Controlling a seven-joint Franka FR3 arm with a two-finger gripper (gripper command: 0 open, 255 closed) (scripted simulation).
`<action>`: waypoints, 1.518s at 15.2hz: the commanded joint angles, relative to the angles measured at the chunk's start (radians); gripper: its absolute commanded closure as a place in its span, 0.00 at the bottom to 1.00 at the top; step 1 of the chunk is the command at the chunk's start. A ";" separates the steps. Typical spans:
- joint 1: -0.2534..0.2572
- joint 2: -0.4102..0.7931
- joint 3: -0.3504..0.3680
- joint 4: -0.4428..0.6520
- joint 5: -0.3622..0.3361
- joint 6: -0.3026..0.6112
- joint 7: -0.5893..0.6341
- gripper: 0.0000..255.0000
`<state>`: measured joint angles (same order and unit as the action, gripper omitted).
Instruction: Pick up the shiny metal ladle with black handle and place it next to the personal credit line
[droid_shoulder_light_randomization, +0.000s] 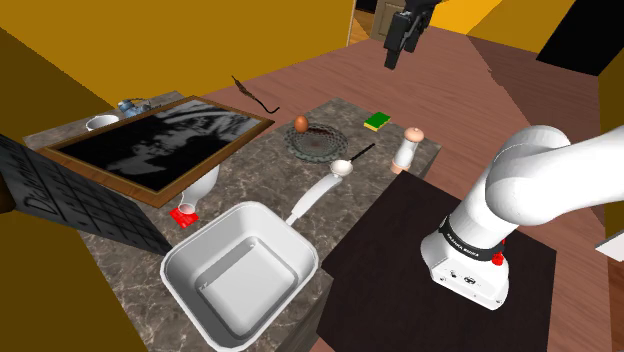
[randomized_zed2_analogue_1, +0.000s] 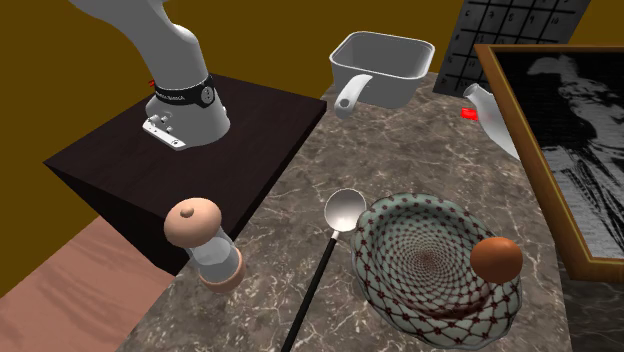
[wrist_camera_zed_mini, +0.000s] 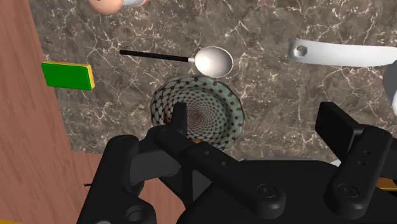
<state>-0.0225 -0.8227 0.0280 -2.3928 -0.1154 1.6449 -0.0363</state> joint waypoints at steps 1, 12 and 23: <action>0.000 0.000 0.000 0.000 0.000 0.000 0.000 0.00; 0.065 0.022 -0.239 -0.309 -0.185 0.351 -0.475 0.00; 0.127 0.369 -0.536 -0.396 -0.370 0.816 -0.952 0.00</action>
<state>0.0960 -0.4984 -0.4787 -2.7844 -0.4716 2.4066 -0.9387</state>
